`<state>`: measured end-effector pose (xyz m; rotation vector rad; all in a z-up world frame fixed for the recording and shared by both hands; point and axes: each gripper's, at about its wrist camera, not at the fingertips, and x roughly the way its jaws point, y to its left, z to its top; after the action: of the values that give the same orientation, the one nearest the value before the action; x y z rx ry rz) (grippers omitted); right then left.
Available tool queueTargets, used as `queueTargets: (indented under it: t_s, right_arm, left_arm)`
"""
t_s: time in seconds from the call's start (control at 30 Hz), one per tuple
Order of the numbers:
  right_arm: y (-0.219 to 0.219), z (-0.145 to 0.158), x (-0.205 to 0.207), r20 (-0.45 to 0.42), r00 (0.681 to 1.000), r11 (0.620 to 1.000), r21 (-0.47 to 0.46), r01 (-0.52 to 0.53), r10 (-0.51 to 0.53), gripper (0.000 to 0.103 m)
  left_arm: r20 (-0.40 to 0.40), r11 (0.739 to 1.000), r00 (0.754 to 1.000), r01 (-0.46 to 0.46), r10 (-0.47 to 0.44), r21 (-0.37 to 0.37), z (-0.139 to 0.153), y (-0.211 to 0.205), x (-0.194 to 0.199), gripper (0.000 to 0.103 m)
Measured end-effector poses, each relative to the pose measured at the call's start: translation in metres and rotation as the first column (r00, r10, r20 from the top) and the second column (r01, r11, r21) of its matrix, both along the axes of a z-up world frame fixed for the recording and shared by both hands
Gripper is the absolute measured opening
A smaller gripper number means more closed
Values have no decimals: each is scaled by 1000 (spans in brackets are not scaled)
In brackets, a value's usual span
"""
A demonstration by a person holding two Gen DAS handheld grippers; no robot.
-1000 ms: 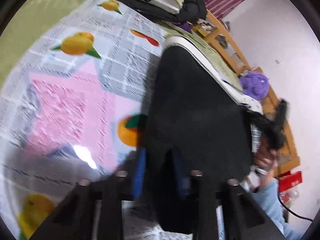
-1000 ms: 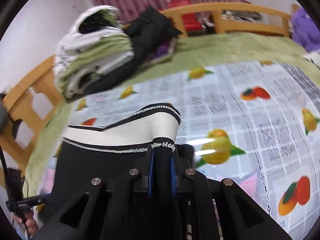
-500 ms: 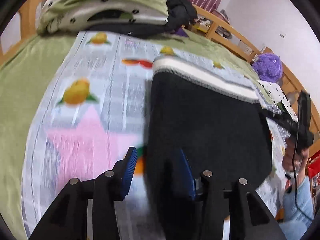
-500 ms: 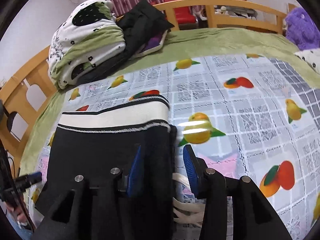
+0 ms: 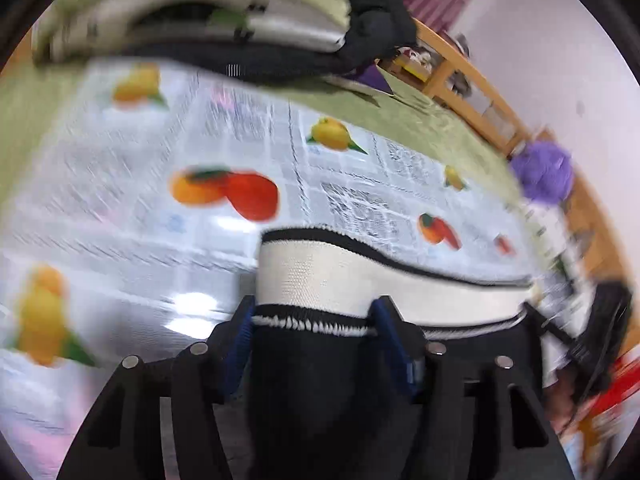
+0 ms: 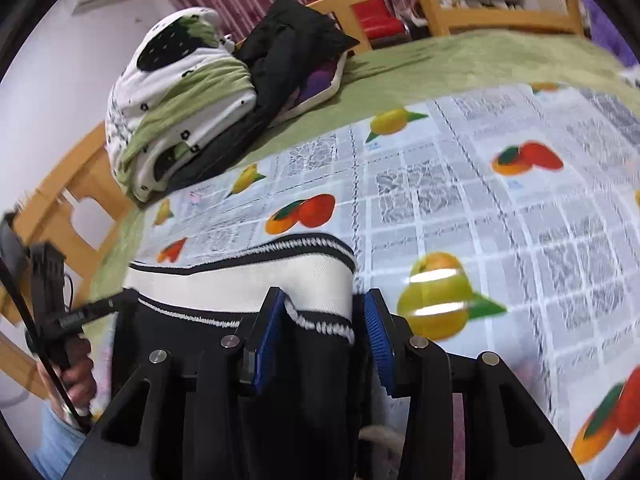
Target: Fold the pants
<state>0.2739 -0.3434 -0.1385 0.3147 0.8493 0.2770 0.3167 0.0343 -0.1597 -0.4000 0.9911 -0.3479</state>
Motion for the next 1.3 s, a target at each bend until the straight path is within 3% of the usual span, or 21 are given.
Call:
queueTargets:
  t_s: [0.07, 0.1, 0.17, 0.23, 0.27, 0.33, 0.37, 0.43, 0.5, 0.63, 0.7, 0.77, 0.83, 0.9, 0.93, 1.0, 1.17, 1.3]
  right_arm:
    - [-1, 8, 0, 26, 1000, 1000, 15, 1, -1, 19]
    - [-2, 17, 0, 60, 998, 998, 55, -9, 6, 18]
    - [-1, 21, 5, 103, 995, 999, 39, -23, 18, 18]
    - [1, -8, 30, -9, 1000, 1000, 12, -3, 3, 18]
    - [-5, -19, 35, -30, 1000, 999, 55, 0, 1, 20]
    - [-15, -23, 36, -44, 999, 993, 122, 4, 2, 21]
    - [-12, -21, 36, -40, 999, 996, 95, 2, 2, 22]
    - [-3, -15, 31, -12, 1000, 1000, 2, 14, -14, 25]
    - [-1, -6, 23, 13, 999, 997, -59, 47, -46, 44]
    - [-5, 28, -7, 119, 990, 990, -107, 92, -79, 43]
    - [-1, 41, -15, 162, 985, 993, -97, 68, -51, 43]
    - [14, 45, -14, 186, 983, 994, -108, 20, 0, 41]
    - [36, 35, -3, 176, 982, 980, -199, -27, 63, 41]
    - [49, 5, 17, 112, 991, 945, -326, -31, 71, 38]
    - [45, -5, 24, 88, 994, 950, -312, -28, 58, 38]
    - [26, -5, 31, 58, 998, 980, -198, -15, 27, 38]
    - [24, -11, 37, 37, 999, 978, -209, 11, -4, 43]
    - [25, -10, 35, 35, 999, 975, -222, 24, -16, 45]
  left_arm:
    - [20, 999, 1000, 8, -7, -52, 6, 3, -3, 25]
    - [65, 999, 998, 20, -17, -46, 16, 3, -8, 25]
    - [157, 999, 987, 43, -42, -6, 29, 1, -15, 25]
    - [105, 1000, 994, 23, -22, -8, 13, 1, -3, 26]
    - [50, 1000, 999, 1, 0, -15, -5, 1, 4, 32]
    - [52, 998, 998, -23, 26, -56, -16, 6, 3, 39]
    - [57, 998, 998, -27, 30, -56, -14, 6, 2, 42]
    - [62, 999, 998, -30, 31, -21, -10, 5, 0, 47]
    - [84, 998, 995, -48, 45, 37, 2, 3, -8, 49]
    - [239, 980, 971, -57, 10, 191, 47, -1, -35, 45]
    - [277, 980, 960, -30, -26, 197, 62, -5, -39, 45]
    - [268, 982, 960, 29, -79, 185, 65, -18, -33, 45]
    - [256, 963, 961, 35, -106, 267, 54, -35, -22, 45]
    - [257, 925, 960, 9, -114, 380, 36, -49, -11, 45]
    - [247, 903, 962, -1, -116, 429, 21, -54, -6, 45]
    - [234, 903, 967, -11, -100, 430, 6, -54, -1, 46]
    - [226, 935, 971, -10, -75, 355, 5, -42, 4, 47]
    - [237, 915, 968, -19, -84, 404, 8, -49, -3, 48]
